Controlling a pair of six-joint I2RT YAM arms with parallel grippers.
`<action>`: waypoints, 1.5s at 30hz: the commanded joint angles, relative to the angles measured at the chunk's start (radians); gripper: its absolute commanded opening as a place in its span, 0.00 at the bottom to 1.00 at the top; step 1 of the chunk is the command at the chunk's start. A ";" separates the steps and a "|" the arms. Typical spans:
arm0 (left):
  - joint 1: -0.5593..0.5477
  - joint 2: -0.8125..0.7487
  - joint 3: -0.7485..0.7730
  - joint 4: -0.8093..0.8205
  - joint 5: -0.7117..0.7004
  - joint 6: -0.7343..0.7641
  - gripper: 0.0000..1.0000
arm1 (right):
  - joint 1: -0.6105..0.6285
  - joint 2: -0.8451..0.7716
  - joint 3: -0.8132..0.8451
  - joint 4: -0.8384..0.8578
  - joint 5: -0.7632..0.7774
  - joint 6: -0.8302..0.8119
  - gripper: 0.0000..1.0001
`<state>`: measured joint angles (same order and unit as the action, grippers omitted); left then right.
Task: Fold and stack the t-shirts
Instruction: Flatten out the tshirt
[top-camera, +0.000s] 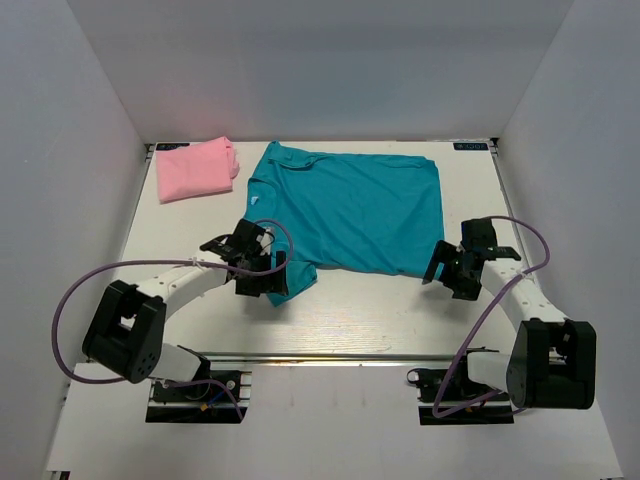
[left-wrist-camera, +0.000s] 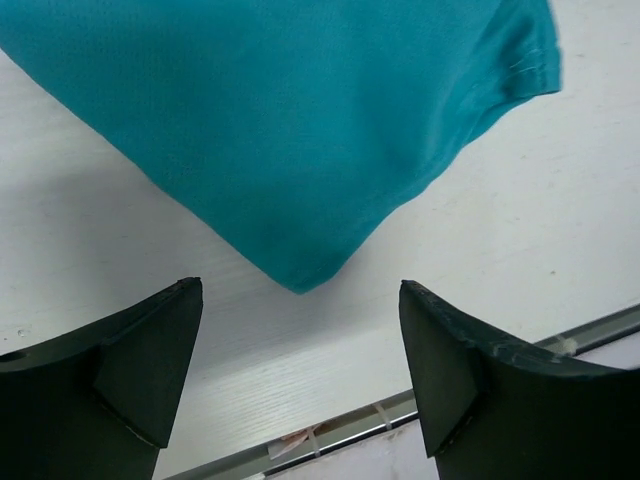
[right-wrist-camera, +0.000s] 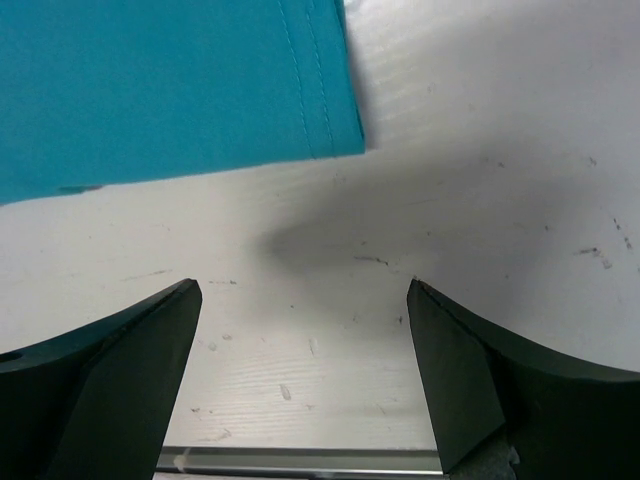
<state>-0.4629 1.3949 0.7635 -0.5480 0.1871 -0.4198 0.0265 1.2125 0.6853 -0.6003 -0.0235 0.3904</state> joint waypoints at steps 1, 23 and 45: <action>-0.019 0.007 0.020 -0.024 -0.061 0.004 0.87 | 0.003 0.005 -0.003 0.105 0.001 0.025 0.89; -0.057 0.141 -0.021 0.069 -0.152 -0.047 0.00 | 0.001 0.176 0.088 0.255 -0.027 -0.053 0.21; -0.057 -0.103 -0.043 0.031 -0.301 -0.080 0.00 | -0.013 0.357 0.493 -0.039 0.090 0.081 0.00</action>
<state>-0.5175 1.3727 0.7254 -0.4976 -0.0631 -0.4950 0.0185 1.5227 1.1164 -0.5842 0.0494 0.4484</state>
